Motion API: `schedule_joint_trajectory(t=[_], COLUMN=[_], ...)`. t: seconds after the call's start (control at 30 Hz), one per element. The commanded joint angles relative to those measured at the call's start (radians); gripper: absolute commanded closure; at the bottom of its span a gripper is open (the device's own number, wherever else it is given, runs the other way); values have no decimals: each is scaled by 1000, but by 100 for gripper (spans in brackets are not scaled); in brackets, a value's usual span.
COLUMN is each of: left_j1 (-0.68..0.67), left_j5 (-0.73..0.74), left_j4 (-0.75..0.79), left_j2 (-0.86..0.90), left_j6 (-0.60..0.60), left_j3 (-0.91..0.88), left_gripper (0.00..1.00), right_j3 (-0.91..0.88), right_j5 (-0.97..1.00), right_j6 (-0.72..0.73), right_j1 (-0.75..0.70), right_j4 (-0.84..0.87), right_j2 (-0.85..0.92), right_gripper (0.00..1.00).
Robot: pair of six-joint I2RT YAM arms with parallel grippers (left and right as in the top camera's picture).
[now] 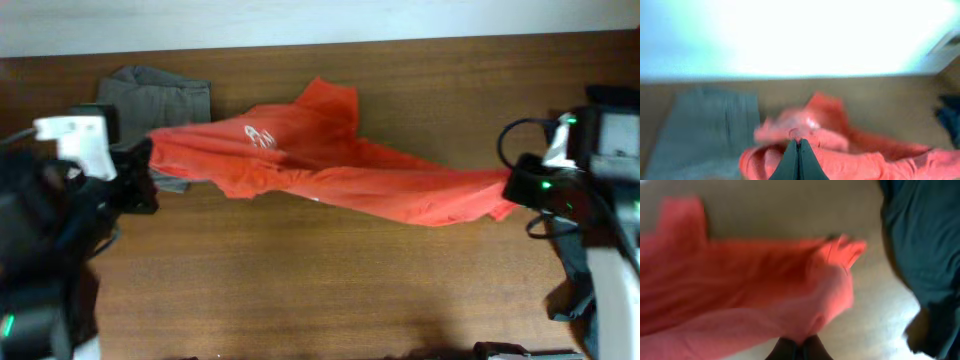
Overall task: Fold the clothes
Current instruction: 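Lift the shirt with both grippers and shake it out flat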
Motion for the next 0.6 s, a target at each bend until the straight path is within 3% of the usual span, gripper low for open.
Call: schedule_joint_trajectory(t=[0.0, 0.27, 0.47, 0.57], left_j1=[3, 3, 3, 3], left_j5=[75, 115, -66, -68], left_j4=[-2, -31, -27, -44], left_j2=[-71, -119, -119, -99], left_j6=[20, 20, 39, 43], left_j3=[150, 449, 571, 569], left_gripper=[100, 100, 100, 100], right_j3=[167, 551, 736, 747], right_j5=[27, 71, 80, 80], right_j6=[-2, -2, -2, -2], right_j1=[-4, -4, -4, -4], right_j4=[-36, -131, -195, -209], right_j2=[-72, -93, -93, -89], right_gripper=[96, 96, 96, 96])
